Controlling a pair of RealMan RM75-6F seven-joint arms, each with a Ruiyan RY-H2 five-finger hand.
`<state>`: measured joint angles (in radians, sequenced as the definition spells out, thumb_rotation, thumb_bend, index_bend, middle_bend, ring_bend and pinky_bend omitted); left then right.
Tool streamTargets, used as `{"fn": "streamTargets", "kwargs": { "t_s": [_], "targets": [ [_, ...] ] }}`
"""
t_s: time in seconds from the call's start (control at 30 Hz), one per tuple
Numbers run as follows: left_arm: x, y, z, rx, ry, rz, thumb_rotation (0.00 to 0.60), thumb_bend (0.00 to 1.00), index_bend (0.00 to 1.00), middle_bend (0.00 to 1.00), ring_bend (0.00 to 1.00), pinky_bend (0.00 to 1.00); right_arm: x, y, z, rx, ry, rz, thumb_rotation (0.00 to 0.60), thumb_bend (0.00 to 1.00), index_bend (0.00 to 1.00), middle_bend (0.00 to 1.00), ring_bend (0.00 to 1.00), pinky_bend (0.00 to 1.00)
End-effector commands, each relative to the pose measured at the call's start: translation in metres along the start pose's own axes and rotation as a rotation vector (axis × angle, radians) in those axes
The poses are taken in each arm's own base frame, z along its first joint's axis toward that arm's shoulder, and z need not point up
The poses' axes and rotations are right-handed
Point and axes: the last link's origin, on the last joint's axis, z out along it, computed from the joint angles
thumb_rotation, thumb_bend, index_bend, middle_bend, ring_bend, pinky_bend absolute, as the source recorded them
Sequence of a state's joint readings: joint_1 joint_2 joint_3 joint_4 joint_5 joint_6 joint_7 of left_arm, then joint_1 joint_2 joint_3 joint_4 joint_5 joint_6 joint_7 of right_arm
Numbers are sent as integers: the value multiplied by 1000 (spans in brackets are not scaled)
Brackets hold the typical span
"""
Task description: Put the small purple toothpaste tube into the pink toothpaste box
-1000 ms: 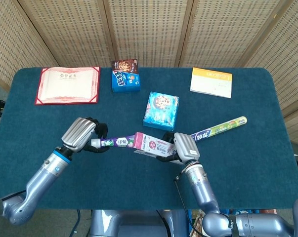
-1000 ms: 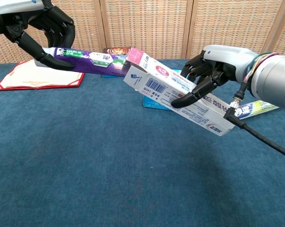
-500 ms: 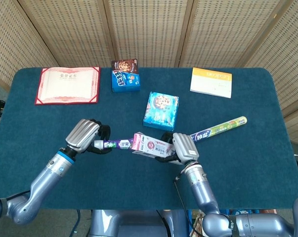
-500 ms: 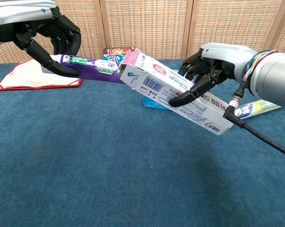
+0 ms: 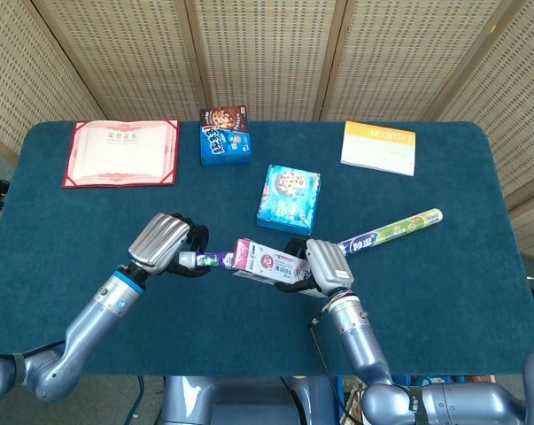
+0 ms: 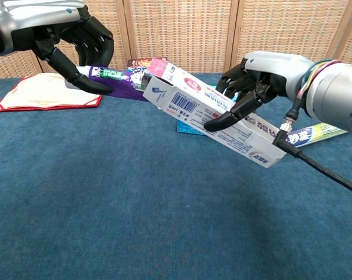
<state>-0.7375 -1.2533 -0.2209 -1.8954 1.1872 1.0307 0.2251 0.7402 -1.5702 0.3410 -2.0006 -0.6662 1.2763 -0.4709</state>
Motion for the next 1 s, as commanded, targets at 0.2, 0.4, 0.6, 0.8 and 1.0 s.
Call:
{"fn": "streamTargets", "kwargs": {
  "t_s": [0.2, 0.4, 0.6, 0.8, 1.0],
  "targets": [
    [-7, 14, 6, -18, 39, -10, 600, 311, 918, 692, 550, 482, 1, -2, -1, 7, -4, 4, 600, 0, 591, 552, 468, 535],
    [-11, 19, 10, -19, 76, -14, 600, 311, 918, 692, 550, 482, 2, -4, -2, 20, -5, 3, 600, 0, 590, 552, 468, 535],
    [-19, 25, 13, -22, 74, -10, 600, 312, 918, 692, 550, 482, 0, -6, -3, 26, -11, 3, 600, 0, 591, 551, 468, 535],
    [-24, 32, 16, -32, 75, 14, 600, 312, 918, 661, 537, 481, 1, -7, -3, 30, -11, 4, 600, 0, 591, 551, 468, 535],
    [-27, 38, 19, -45, 93, 19, 600, 312, 848, 527, 420, 405, 0, -8, -4, 36, -14, 7, 600, 0, 591, 551, 468, 536]
  ]
}}
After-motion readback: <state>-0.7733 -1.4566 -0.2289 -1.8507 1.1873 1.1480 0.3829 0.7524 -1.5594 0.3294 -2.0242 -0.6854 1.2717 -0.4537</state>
